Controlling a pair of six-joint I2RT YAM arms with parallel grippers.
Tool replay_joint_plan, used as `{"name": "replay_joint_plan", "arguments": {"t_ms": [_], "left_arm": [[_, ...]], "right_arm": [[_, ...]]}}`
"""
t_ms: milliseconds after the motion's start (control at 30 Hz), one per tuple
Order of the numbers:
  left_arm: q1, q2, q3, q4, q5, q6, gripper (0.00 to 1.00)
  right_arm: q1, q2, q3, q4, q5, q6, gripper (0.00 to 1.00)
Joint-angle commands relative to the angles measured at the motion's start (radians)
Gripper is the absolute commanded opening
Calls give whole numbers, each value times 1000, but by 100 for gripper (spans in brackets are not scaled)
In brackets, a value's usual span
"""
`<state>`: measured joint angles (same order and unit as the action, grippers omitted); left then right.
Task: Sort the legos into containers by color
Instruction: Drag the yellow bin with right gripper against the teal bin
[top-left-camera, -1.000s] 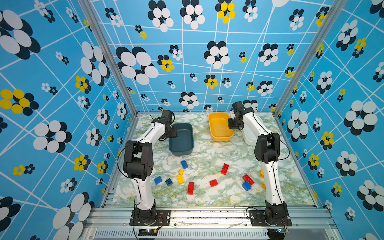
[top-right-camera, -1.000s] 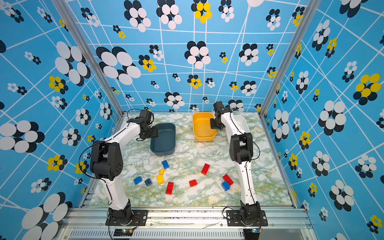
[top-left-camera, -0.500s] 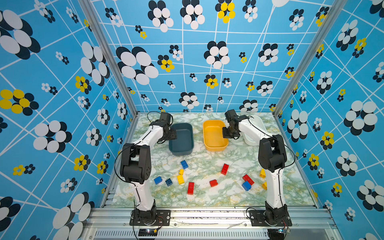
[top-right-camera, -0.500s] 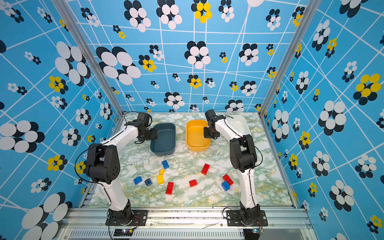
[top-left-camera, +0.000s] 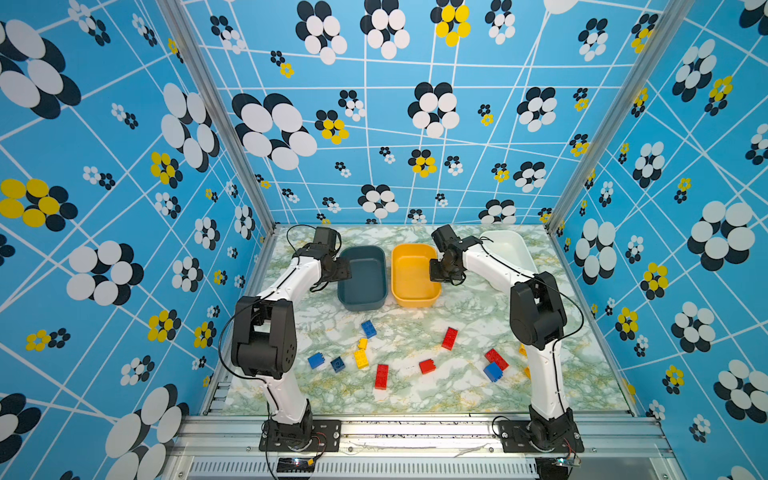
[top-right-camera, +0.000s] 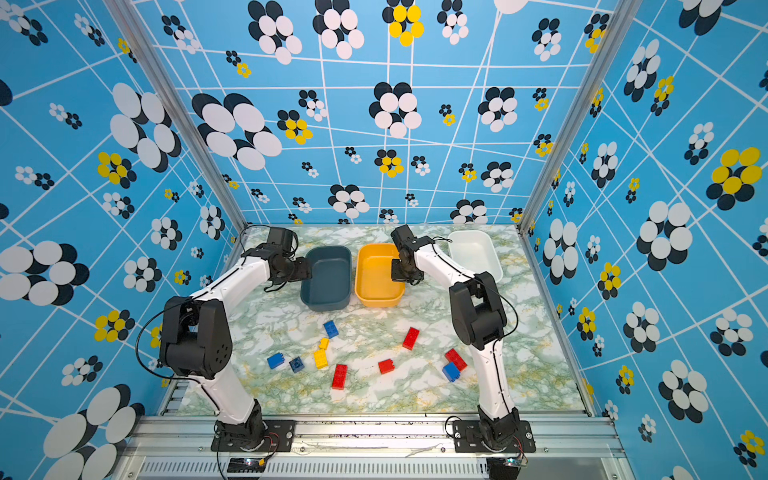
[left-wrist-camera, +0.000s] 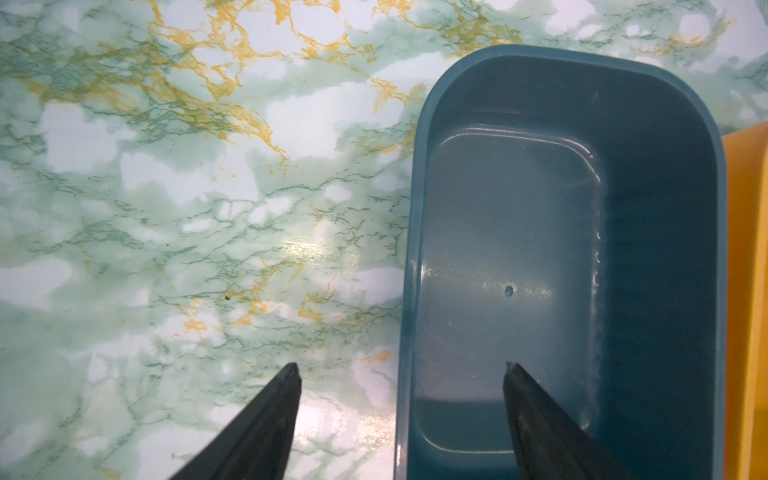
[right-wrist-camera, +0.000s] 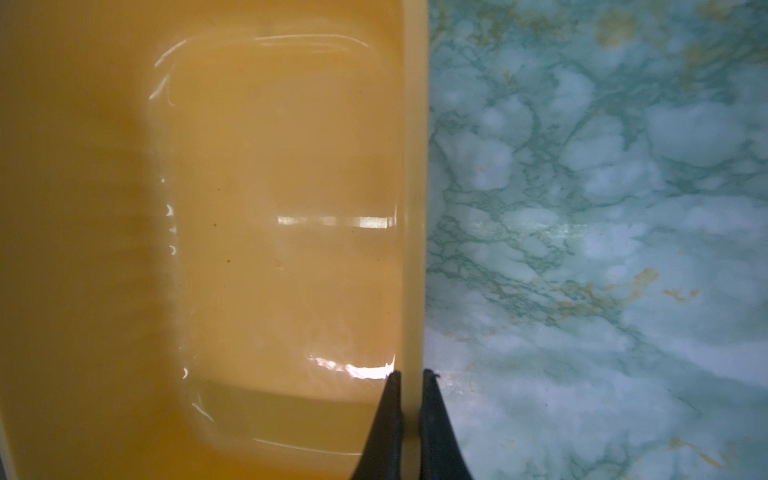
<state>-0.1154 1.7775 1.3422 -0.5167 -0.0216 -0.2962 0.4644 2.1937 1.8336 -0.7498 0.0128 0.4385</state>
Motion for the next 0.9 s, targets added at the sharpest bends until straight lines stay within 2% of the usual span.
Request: {"name": "replay_joint_plan", "arguments": {"t_ms": [0,433,833,867], "left_arm": [[16,-37,-24,6,12,-9,79],[25,-48,-40,12,22,-7,80],[27,-56,-49,14,25,-6,81],[27,-57,-49,13,24,-5,81]], "right_arm": [[8,41,34,-33,-5,23,0],[22,46,33,-42,-21,-69,0],[29,51,44,-52,-40,-75,0],[29,45,42,-56,-35,-74,6]]}}
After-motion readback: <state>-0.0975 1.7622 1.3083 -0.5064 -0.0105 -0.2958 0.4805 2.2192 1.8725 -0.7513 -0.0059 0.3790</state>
